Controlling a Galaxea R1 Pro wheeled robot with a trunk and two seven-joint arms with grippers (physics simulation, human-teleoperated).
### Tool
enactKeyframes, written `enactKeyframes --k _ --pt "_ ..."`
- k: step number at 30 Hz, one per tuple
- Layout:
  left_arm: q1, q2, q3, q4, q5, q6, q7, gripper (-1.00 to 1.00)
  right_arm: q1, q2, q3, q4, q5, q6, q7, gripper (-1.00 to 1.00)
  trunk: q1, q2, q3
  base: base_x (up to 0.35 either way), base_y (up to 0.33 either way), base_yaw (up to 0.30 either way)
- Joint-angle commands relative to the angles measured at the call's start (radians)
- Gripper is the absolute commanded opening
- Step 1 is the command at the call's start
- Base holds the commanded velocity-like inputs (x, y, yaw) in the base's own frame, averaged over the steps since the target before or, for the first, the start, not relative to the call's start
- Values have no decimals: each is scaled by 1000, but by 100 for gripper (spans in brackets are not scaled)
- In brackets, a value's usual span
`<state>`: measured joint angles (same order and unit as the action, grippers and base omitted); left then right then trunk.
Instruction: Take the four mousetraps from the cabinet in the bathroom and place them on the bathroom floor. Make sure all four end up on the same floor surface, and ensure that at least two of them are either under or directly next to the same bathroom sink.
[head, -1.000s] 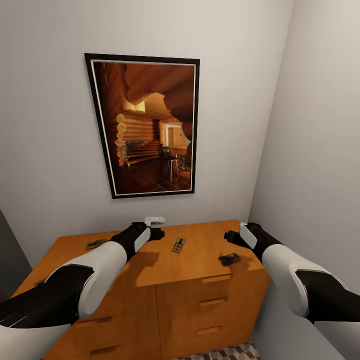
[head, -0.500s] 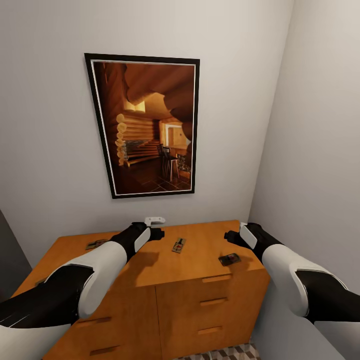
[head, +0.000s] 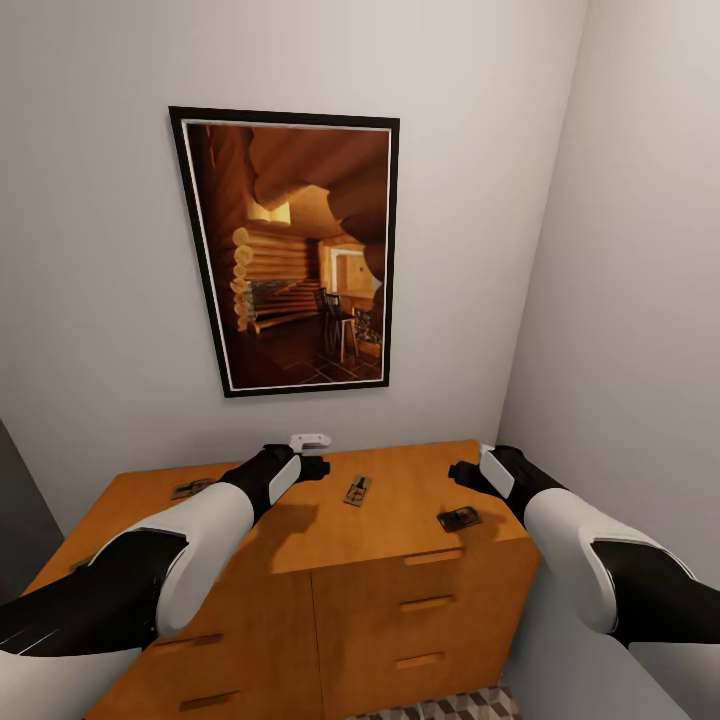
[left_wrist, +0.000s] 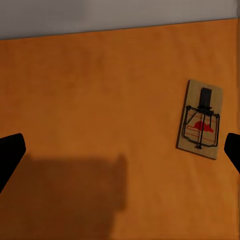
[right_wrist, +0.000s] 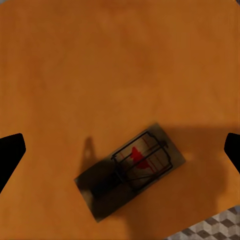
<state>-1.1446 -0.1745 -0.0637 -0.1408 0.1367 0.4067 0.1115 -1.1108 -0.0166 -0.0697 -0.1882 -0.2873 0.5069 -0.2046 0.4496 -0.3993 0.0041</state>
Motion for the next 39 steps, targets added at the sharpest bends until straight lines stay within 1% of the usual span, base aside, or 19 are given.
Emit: enactKeyframes --k 1,10,24,39 --pt "0 0 -7 -2 11 5 2 100 0 0 -7 -2 -4 4 -6 100 0 -1 0 0 0 0" --pt "0 0 -7 -2 9 3 -14 100 0 1 -7 2 -6 4 -6 100 0 -1 0 0 0 0" --pt "0 0 -7 -1 8 -9 -16 100 0 3 -15 50 -15 4 -9 100 0 -1 0 0 0 0" --pt "0 0 -7 0 8 -11 -16 100 0 6 -16 56 -19 4 -11 100 0 -1 0 0 0 0"
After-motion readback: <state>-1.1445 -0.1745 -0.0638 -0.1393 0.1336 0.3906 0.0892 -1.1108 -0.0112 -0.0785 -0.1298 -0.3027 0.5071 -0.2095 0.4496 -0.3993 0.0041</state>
